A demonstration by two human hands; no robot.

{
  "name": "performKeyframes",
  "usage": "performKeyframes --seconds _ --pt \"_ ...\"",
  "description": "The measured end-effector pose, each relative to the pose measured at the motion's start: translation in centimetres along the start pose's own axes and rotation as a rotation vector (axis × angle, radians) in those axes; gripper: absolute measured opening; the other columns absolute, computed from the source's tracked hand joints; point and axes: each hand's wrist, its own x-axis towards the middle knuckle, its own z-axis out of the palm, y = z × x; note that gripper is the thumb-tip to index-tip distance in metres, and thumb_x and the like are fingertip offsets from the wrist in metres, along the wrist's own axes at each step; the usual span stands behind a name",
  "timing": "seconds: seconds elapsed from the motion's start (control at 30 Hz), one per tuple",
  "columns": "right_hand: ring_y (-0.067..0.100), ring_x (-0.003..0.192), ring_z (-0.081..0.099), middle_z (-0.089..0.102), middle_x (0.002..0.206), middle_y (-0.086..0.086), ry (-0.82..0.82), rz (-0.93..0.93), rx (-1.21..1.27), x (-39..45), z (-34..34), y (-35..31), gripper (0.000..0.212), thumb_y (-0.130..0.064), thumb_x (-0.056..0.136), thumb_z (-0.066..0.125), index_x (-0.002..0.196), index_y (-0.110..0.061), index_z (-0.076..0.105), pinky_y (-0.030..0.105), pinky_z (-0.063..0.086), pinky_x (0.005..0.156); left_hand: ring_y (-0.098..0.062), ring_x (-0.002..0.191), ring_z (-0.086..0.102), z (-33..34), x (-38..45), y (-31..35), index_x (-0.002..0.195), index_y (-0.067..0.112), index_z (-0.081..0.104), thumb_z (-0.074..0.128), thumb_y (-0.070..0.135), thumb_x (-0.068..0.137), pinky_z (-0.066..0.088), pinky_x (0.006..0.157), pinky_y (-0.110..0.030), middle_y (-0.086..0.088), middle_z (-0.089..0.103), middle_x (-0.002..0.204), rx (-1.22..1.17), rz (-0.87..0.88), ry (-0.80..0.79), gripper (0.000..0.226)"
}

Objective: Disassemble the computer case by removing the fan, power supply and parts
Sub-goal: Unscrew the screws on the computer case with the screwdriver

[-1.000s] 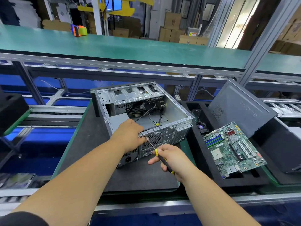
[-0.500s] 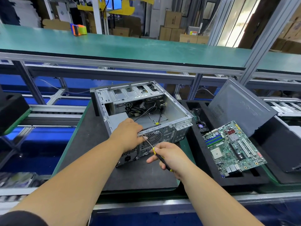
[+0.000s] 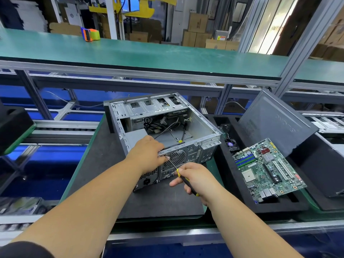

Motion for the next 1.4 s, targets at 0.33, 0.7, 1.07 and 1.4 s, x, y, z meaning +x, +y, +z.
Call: performKeyframes --seconds 0.33,0.7,1.07,1.4 --pt "0.011 0.038 0.039 0.077 0.083 0.007 -0.001 0.003 -0.009 -0.1 -0.2 0.1 0.018 -0.019 0.101 0.044 0.105 -0.008 0.059 0.02 0.032 0.04 -0.014 0.102 0.039 0.3 0.1 -0.2 0.077 0.028 0.045 0.055 0.057 0.088 0.032 0.078 -0.028 0.014 0.045 0.074 0.001 0.002 0.014 0.032" --pt "0.011 0.038 0.039 0.077 0.082 0.0 0.04 -0.02 -0.101 -0.1 -0.4 0.0 0.012 -0.021 0.099 0.049 0.099 -0.014 0.059 0.016 0.032 0.037 -0.015 0.102 0.039 0.3 0.1 -0.2 0.08 0.028 0.046 0.055 0.057 0.088 0.035 0.079 -0.029 0.014 0.045 0.075 0.007 0.003 0.022 0.031" --pt "0.01 0.038 0.042 0.076 0.077 -0.003 0.116 -0.027 -0.149 -0.3 0.4 -0.6 0.004 -0.019 0.094 0.058 0.095 -0.015 0.059 0.015 0.033 0.039 -0.014 0.105 0.039 0.3 0.0 0.0 0.094 0.025 0.059 0.055 0.056 0.088 0.032 0.08 -0.028 0.014 0.045 0.078 -0.006 -0.005 0.027 0.032" --pt "0.011 0.041 0.04 0.068 0.067 0.008 -0.092 0.32 0.284 0.0 0.8 -1.7 0.037 -0.027 0.105 0.043 0.094 -0.003 0.067 0.02 0.035 0.042 -0.016 0.109 0.039 -0.1 -0.1 0.2 0.098 0.025 0.059 0.055 0.056 0.089 0.03 0.081 -0.027 0.012 0.044 0.083 0.001 -0.009 0.016 0.033"
